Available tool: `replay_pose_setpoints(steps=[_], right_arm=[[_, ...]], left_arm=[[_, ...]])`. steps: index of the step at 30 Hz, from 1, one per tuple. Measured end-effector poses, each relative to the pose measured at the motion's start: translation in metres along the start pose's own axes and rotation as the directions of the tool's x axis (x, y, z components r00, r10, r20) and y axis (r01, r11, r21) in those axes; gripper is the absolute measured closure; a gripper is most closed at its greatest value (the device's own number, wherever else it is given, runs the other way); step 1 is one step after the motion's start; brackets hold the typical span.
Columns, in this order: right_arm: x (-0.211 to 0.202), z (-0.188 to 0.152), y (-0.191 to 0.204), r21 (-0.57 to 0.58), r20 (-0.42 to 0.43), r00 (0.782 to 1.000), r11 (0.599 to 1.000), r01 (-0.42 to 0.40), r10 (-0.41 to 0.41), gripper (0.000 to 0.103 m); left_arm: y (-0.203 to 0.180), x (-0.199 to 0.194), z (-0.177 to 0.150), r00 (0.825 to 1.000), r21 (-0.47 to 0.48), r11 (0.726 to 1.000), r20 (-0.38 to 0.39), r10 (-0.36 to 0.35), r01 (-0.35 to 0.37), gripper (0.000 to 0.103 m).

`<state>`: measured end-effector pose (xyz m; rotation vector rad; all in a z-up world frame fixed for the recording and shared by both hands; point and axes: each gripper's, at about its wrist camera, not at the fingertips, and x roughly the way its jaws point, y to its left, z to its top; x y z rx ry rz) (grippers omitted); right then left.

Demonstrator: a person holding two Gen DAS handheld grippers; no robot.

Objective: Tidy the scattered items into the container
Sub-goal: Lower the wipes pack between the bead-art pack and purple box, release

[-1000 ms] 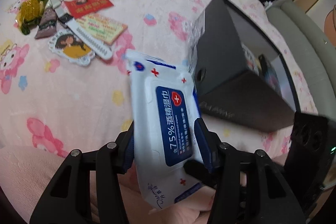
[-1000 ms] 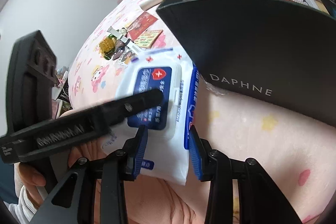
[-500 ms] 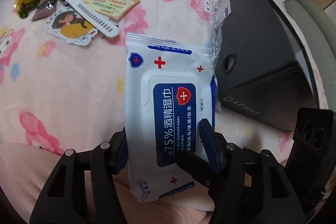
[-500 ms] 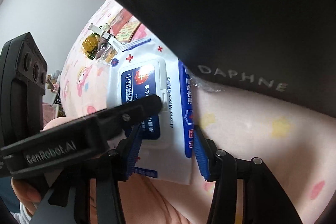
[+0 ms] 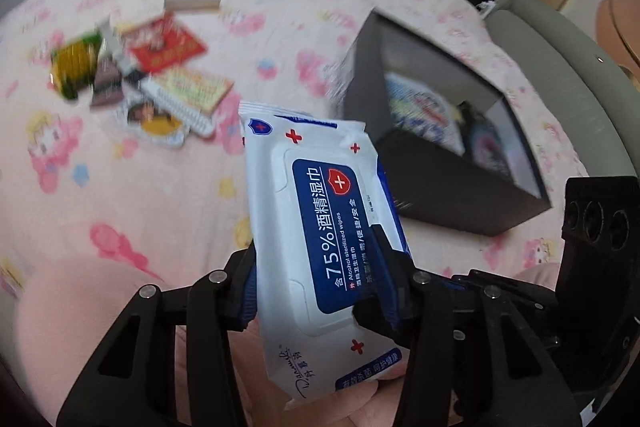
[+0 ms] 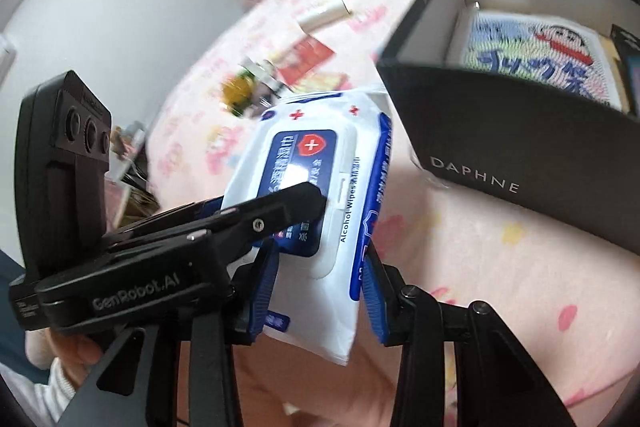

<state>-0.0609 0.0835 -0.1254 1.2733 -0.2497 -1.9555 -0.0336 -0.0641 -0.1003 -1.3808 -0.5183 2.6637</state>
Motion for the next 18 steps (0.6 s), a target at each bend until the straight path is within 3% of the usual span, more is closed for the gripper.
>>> replay_pose_setpoints(steps=[9, 12, 18], right_arm=[[-0.059, 0.017, 0.022, -0.021, 0.128, 0.990, 0.998, -0.059, 0.061, 0.067], [-0.073, 0.021, 0.018, -0.030, 0.154, 0.987, 0.998, -0.052, 0.056, 0.067], [-0.087, 0.035, -0.002, -0.018, 0.199, 0.980, 1.000, -0.003, 0.007, 0.067]], left_arm=[[-0.033, -0.054, 0.025, 0.989, 0.030, 0.999, 0.143, -0.046, 0.042, 0.056], [-0.043, -0.054, 0.032, 0.987, 0.048, 0.998, 0.152, -0.057, 0.050, 0.056], [-0.069, -0.026, 0.055, 0.987, 0.093, 0.989, 0.096, -0.128, 0.119, 0.056]])
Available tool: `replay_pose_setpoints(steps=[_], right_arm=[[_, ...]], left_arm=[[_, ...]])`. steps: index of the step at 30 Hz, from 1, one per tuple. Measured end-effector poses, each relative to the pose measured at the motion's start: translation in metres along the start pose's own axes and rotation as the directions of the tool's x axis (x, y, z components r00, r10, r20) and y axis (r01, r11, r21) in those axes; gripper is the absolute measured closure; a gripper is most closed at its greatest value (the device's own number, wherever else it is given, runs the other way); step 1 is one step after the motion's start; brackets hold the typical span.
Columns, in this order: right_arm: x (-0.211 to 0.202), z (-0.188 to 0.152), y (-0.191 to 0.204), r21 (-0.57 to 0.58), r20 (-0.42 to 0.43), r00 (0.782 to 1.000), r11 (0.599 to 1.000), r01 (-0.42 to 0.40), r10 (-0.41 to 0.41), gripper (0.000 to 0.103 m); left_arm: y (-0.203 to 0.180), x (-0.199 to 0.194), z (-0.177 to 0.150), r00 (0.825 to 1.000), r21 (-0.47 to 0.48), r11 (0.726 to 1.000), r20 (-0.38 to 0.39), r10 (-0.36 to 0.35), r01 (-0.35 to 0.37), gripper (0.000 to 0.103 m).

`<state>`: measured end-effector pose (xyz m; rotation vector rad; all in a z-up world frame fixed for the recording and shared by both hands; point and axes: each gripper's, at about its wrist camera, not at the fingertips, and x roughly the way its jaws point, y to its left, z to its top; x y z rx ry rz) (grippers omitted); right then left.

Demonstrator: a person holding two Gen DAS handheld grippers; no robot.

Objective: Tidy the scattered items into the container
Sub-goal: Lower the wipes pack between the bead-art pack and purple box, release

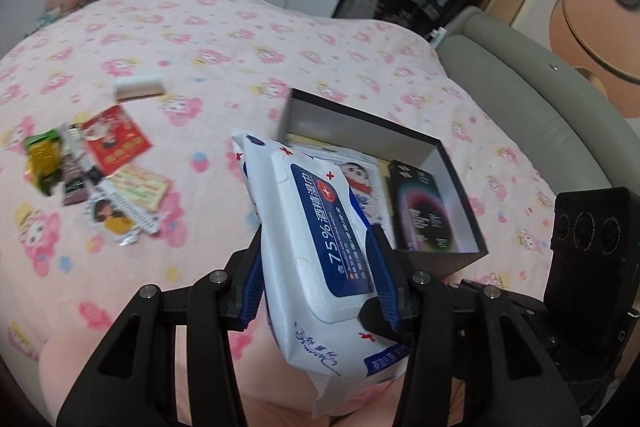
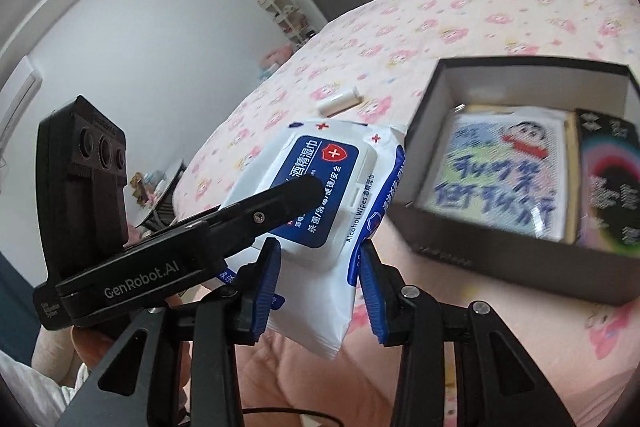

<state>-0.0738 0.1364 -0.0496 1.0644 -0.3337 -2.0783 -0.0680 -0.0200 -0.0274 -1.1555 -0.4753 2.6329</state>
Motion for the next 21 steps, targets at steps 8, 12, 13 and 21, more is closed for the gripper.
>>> replay_pose_setpoints(steps=[8, 12, 13, 21], right_arm=[[-0.028, 0.026, -0.052, 0.001, 0.057, 0.982, 0.983, 0.182, -0.181, 0.067], [-0.027, 0.041, -0.087, 0.050, 0.037, 0.973, 0.973, 0.226, -0.228, 0.067], [-0.024, 0.045, -0.093, 0.050, 0.019, 0.968, 0.967, 0.248, -0.250, 0.067], [-0.008, 0.039, -0.129, 0.118, -0.050, 0.947, 0.940, 0.320, -0.316, 0.067]], left_arm=[[-0.047, 0.083, 0.035, 0.986, 0.032, 0.993, -0.128, -0.111, 0.115, 0.056], [-0.057, 0.132, 0.049, 0.968, 0.015, 0.992, -0.221, -0.118, 0.124, 0.056], [-0.060, 0.144, 0.052, 0.962, 0.017, 0.992, -0.246, -0.115, 0.122, 0.056], [-0.059, 0.197, 0.042, 0.923, -0.005, 0.997, -0.377, -0.078, 0.083, 0.056]])
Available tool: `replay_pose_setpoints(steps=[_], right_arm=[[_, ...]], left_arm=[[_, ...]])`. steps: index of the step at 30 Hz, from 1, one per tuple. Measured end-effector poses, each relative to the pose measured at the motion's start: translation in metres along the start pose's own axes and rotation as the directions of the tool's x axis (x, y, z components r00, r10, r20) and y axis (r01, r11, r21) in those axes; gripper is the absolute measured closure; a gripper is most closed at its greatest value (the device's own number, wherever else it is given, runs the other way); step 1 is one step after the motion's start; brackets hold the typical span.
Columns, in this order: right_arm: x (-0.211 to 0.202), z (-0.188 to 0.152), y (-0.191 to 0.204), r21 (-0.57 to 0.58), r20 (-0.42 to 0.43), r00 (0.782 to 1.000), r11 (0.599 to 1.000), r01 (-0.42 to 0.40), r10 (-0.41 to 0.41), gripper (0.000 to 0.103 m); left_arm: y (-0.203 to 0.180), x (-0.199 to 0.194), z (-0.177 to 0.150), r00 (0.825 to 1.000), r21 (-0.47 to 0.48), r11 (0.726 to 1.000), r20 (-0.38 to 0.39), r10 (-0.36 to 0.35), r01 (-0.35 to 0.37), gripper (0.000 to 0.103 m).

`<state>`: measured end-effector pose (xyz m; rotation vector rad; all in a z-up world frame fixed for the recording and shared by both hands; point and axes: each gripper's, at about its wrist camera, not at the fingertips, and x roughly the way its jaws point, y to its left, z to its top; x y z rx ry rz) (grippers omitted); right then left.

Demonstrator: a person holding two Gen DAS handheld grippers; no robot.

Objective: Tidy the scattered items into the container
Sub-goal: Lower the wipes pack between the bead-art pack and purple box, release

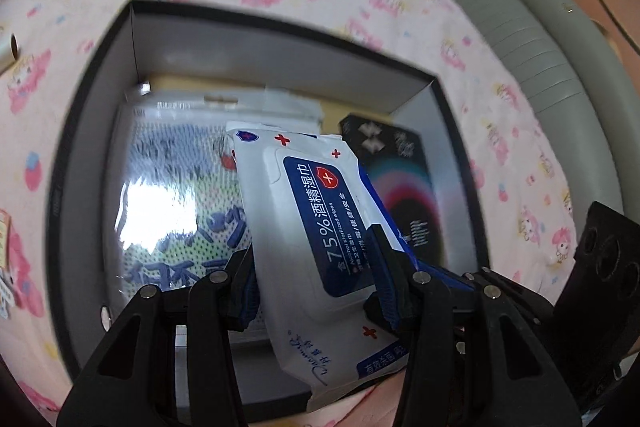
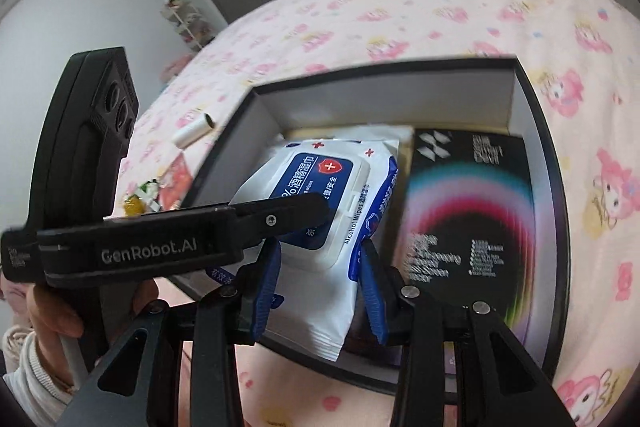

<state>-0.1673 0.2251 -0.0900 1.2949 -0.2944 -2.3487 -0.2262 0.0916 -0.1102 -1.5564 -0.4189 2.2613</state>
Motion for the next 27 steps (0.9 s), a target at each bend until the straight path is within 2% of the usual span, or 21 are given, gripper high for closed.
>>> replay_pose_setpoints(steps=[7, 11, 13, 16, 20, 23, 27], right_arm=[[0.001, -0.004, -0.004, 0.005, 0.037, 0.999, 1.000, 0.023, -0.023, 0.067], [-0.003, -0.006, -0.008, 0.020, 0.057, 0.998, 0.999, 0.040, -0.041, 0.067], [-0.005, -0.006, -0.010, 0.038, 0.076, 0.996, 0.999, 0.037, -0.040, 0.067], [-0.005, -0.008, -0.010, 0.050, 0.094, 0.994, 0.998, 0.046, -0.050, 0.069], [0.001, -0.008, -0.006, 0.024, 0.081, 0.992, 0.995, 0.093, -0.095, 0.069], [0.005, -0.008, -0.007, 0.020, 0.062, 0.991, 0.993, 0.120, -0.121, 0.069], [0.015, -0.008, -0.018, 0.060, 0.012, 0.990, 0.988, 0.141, -0.142, 0.069]], left_arm=[[0.006, 0.002, -0.002, 0.999, -0.009, 0.999, 0.010, 0.040, -0.040, 0.056], [0.006, -0.011, 0.000, 0.997, 0.012, 0.998, 0.045, 0.056, -0.057, 0.056], [0.006, -0.016, -0.001, 0.994, 0.018, 0.996, 0.073, 0.087, -0.089, 0.056], [0.008, -0.021, -0.002, 0.981, 0.010, 0.986, 0.107, 0.162, -0.164, 0.070], [0.011, -0.014, -0.014, 0.991, 0.036, 0.991, 0.043, 0.129, -0.131, 0.071], [0.011, -0.004, -0.016, 0.988, 0.067, 0.985, -0.002, 0.157, -0.156, 0.070], [0.017, 0.006, -0.008, 0.991, 0.014, 0.992, -0.029, 0.127, -0.127, 0.066]])
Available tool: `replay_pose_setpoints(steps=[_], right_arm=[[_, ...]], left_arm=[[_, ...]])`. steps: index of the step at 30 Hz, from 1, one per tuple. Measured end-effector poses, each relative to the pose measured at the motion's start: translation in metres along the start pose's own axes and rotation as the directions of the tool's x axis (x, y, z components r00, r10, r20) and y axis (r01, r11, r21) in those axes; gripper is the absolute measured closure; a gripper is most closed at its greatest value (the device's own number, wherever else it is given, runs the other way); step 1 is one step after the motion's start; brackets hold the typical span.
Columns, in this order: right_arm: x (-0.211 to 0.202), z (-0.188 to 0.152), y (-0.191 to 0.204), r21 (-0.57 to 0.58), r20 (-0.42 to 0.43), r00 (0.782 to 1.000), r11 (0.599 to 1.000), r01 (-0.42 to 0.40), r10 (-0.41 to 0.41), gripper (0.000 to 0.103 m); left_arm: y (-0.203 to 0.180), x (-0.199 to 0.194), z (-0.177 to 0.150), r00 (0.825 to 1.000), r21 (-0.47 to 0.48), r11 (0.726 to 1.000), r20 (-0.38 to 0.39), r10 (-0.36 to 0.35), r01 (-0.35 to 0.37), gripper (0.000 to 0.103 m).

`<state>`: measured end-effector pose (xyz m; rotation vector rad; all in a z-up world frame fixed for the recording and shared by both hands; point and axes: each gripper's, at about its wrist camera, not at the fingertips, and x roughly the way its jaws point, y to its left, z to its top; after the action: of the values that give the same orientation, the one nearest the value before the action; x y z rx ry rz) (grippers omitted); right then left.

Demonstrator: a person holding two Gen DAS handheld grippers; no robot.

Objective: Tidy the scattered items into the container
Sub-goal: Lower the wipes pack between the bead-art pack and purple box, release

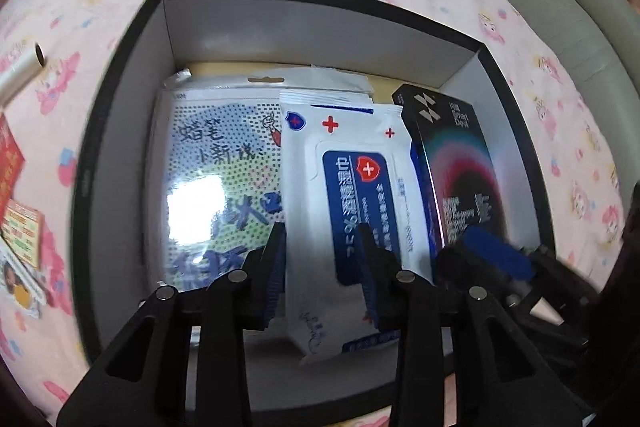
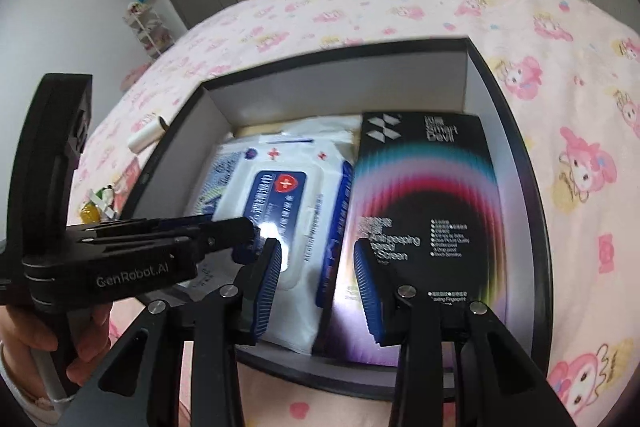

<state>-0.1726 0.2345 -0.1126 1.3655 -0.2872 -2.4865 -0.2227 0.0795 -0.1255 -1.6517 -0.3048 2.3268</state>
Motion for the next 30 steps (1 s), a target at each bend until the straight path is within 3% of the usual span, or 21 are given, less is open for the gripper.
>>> replay_pose_setpoints(steps=[3, 7, 12, 16, 20, 24, 30], right_arm=[[0.001, 0.002, -0.006, 0.023, -0.003, 1.000, 1.000, 0.007, -0.007, 0.069], [-0.007, 0.002, -0.006, 0.020, 0.041, 0.999, 1.000, 0.005, -0.006, 0.069], [-0.001, 0.001, -0.011, 0.053, 0.006, 0.997, 0.996, -0.077, 0.076, 0.069], [0.004, 0.000, -0.007, 0.012, -0.009, 1.000, 1.000, 0.005, -0.005, 0.069], [0.002, 0.000, -0.009, 0.023, 0.003, 0.999, 0.999, 0.034, -0.034, 0.069], [-0.001, 0.003, -0.012, 0.022, 0.029, 0.998, 0.998, 0.057, -0.058, 0.069], [0.006, 0.002, -0.005, -0.038, 0.001, 0.994, 0.993, 0.109, -0.109, 0.069]], left_arm=[[0.003, 0.001, 0.005, 0.999, -0.026, 0.999, -0.003, -0.035, 0.035, 0.066], [0.004, -0.007, -0.001, 0.998, 0.010, 0.999, 0.050, -0.047, 0.046, 0.068], [0.008, 0.004, -0.001, 0.999, -0.001, 0.999, 0.016, -0.045, 0.045, 0.062], [0.013, 0.011, 0.002, 0.996, -0.037, 0.996, 0.002, -0.087, 0.087, 0.057], [0.011, 0.009, -0.001, 0.995, -0.015, 0.996, 0.021, -0.093, 0.093, 0.057], [0.006, 0.003, -0.006, 0.996, 0.016, 0.997, 0.056, -0.071, 0.070, 0.058], [0.003, 0.007, -0.003, 0.999, 0.017, 0.999, 0.027, -0.046, 0.045, 0.056]])
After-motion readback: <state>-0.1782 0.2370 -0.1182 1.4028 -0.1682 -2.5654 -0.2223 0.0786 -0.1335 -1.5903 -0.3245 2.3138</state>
